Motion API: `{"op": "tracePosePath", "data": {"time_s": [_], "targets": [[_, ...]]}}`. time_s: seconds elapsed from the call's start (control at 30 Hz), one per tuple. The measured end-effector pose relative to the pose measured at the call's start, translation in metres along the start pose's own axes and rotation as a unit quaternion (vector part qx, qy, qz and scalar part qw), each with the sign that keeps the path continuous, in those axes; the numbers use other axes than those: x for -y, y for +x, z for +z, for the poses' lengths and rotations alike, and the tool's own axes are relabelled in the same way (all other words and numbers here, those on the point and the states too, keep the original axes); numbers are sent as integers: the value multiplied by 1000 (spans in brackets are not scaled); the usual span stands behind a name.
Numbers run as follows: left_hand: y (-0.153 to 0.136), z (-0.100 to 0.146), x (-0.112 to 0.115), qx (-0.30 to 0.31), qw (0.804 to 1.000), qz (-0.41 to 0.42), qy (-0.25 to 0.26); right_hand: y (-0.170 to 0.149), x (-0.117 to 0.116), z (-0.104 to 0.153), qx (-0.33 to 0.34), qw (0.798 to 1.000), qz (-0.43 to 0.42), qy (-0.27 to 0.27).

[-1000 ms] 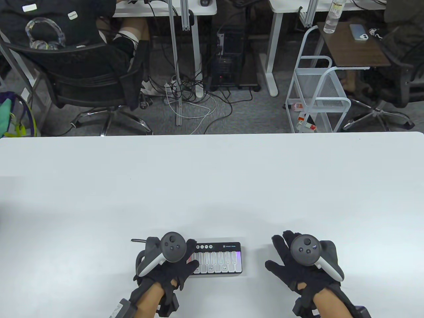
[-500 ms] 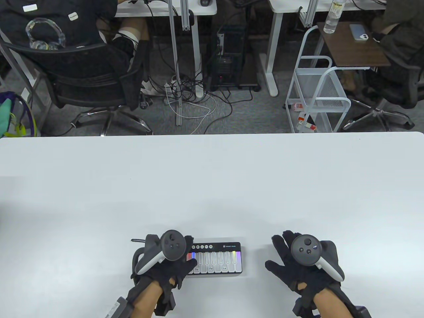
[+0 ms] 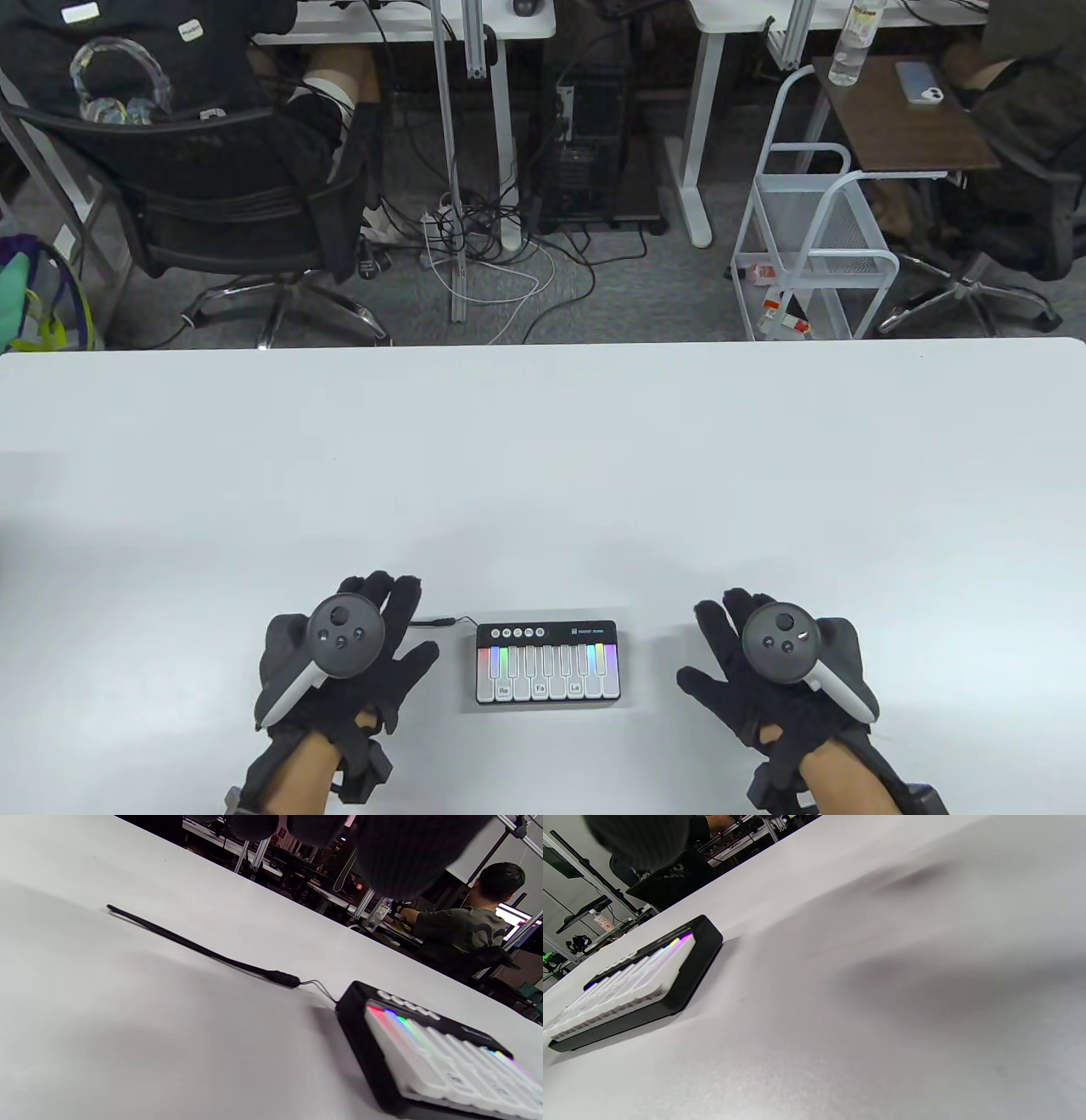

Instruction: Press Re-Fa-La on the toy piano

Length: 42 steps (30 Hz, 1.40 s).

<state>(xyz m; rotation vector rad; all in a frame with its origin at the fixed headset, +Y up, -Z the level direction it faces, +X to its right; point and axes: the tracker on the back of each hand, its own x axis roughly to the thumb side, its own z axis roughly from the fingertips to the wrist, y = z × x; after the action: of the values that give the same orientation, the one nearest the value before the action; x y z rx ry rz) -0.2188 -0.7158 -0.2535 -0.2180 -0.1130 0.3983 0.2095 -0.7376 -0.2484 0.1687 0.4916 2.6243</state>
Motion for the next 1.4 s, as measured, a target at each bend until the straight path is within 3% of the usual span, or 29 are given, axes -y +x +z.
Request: {"op": "tracePosePath", "data": {"time_s": [0.37,1.4], "targets": [[-5,-8,14,-3,1000,-5,-27,1,-4,-2,-6,1000,16,0],[-5,-10,16,-10,999,-7,-46,1,-7,-5,-8,1000,21,8]]}}
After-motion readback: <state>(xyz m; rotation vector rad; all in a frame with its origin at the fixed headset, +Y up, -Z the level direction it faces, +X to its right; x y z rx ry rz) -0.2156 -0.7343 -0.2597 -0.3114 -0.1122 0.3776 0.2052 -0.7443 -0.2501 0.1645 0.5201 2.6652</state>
